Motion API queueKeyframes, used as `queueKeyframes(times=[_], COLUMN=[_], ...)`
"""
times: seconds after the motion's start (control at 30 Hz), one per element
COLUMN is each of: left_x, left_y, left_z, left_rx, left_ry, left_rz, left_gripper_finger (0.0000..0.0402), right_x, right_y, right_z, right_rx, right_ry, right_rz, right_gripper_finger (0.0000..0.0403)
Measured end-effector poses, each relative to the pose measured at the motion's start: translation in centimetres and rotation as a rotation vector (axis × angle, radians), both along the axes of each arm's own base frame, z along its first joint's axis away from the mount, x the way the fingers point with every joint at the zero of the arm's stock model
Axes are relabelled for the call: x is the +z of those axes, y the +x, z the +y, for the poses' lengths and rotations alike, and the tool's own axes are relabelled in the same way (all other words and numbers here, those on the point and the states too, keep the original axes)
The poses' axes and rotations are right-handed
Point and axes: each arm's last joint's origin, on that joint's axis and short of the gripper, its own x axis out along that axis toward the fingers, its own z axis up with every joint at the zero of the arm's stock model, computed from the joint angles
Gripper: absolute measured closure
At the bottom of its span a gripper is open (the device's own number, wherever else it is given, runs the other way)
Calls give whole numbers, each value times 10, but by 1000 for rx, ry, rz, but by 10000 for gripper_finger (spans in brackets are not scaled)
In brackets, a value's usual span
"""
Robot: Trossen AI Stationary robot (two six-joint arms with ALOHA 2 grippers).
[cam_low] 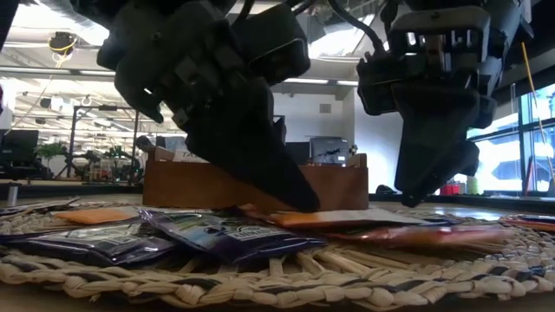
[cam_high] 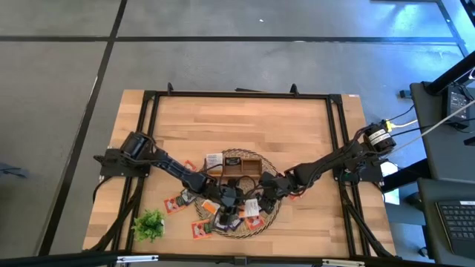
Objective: Pick & Place Tea
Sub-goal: Put the violet tea bag into the middle slot of the wooden organizer
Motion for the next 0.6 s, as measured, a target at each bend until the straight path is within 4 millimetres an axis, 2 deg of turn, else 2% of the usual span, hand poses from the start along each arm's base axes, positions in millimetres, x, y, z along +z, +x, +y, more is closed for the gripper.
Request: queueKeyframes(times=[0.27,0.6], left_x=[-2,-3], left_y=[0,0], left_z=[0,1], left_rx=[-4,11], left_ry=[-13,2], left_rz=[15,19], left_gripper_finger=[288,288], right_x=[-1,-1], right_y=[-2,-6], right_z=[0,10], right_rx=[-56,-104], right_ry=[1,29], right_rz=[21,26], right_gripper_finger=[204,199])
